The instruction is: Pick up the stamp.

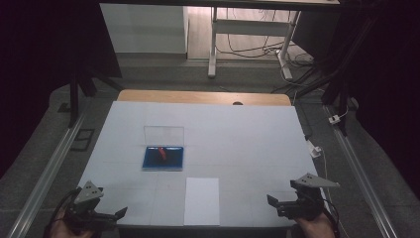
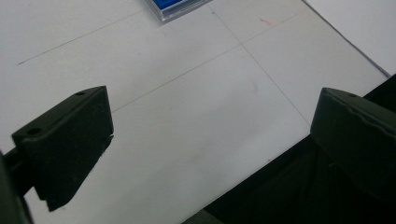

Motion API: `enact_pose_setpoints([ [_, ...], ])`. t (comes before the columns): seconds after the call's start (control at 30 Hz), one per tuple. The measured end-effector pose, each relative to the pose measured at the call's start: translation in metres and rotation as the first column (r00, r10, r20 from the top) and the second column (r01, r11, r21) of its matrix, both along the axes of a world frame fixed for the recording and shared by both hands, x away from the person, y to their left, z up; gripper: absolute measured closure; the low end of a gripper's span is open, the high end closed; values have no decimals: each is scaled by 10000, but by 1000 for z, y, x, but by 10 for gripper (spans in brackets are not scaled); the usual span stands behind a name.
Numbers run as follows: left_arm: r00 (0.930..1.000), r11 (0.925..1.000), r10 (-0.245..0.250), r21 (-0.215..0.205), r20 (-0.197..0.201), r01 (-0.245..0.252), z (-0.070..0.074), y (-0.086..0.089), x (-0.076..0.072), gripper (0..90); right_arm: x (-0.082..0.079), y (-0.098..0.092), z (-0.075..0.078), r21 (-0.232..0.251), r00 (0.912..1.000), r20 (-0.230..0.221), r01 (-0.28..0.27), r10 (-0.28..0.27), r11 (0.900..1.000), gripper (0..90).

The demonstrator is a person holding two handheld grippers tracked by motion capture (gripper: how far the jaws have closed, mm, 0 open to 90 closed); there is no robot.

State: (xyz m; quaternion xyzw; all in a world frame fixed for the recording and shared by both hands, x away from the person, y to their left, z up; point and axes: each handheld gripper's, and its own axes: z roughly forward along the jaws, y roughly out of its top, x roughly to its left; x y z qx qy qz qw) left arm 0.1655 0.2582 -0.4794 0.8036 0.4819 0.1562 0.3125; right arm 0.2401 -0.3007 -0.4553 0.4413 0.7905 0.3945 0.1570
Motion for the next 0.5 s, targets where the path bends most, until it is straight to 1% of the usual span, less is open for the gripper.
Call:
enact_pose_setpoints([
  [0.07,10000,10000,-9,-48,-42,9,0,1,1,0,0,0,0,5,10000,-6,1,-1,10000,0],
  [0.1,10000,9998,35,-211,-75,-37,0,2,1,0,0,0,0,-8,10000,-25,-50,50,10000,0],
  [0.17,10000,9996,42,-263,-65,-43,0,3,1,0,-1,0,0,11,9999,-25,-128,128,9999,0],
  [0.27,9999,9992,33,-409,-100,-37,0,4,2,0,-1,1,0,-90,9997,-24,-243,243,9997,0],
  [0.33,10000,9991,43,-421,-84,-46,0,4,1,0,-1,1,0,-43,9996,-65,-258,257,9997,0],
  [0.43,10000,9974,20,-716,-76,-26,0,7,2,0,-1,0,0,49,9997,-53,-240,240,9997,0],
  [0.5,9999,9971,9,-759,-103,-16,0,7,3,0,-1,0,0,52,9996,-31,-271,271,9996,0],
])
